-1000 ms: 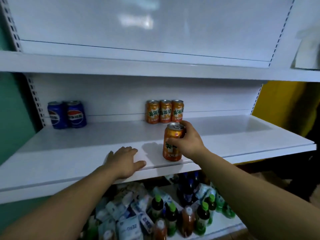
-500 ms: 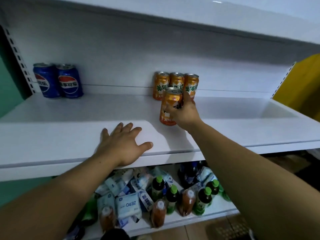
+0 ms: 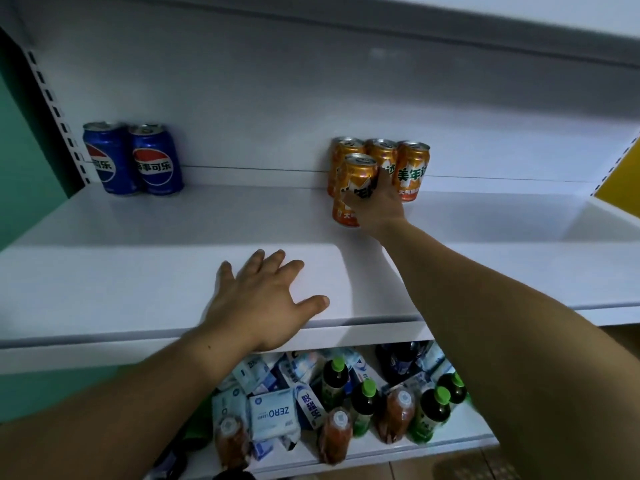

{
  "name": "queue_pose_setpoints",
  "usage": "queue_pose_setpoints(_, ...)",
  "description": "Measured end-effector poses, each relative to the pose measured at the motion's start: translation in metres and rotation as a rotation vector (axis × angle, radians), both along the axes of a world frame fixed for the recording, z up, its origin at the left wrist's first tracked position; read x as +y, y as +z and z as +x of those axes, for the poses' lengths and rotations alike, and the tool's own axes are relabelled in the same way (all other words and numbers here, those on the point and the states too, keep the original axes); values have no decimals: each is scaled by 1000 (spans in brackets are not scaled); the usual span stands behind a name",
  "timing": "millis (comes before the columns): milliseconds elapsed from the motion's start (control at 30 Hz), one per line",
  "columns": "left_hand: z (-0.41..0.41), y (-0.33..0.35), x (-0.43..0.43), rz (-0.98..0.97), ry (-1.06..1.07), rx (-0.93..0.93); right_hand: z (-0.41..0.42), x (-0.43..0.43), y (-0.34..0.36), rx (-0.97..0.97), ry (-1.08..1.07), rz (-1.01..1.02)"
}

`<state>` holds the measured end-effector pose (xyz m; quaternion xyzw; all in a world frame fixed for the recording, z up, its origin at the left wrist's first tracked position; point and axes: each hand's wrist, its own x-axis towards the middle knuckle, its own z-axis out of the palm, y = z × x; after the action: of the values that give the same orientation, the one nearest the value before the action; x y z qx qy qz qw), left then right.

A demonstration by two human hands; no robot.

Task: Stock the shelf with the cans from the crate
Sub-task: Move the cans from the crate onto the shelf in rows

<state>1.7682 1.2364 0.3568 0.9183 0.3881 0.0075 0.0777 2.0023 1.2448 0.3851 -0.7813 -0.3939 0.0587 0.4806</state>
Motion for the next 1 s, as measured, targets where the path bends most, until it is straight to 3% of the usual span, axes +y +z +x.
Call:
queue_pose_setpoints(667, 0, 0, 0, -8, 5, -8, 19, 20, 0, 44, 25, 22)
queue_pose_setpoints(1000, 1, -1, 0, -6, 10, -8, 51, -19, -1, 33, -131, 5)
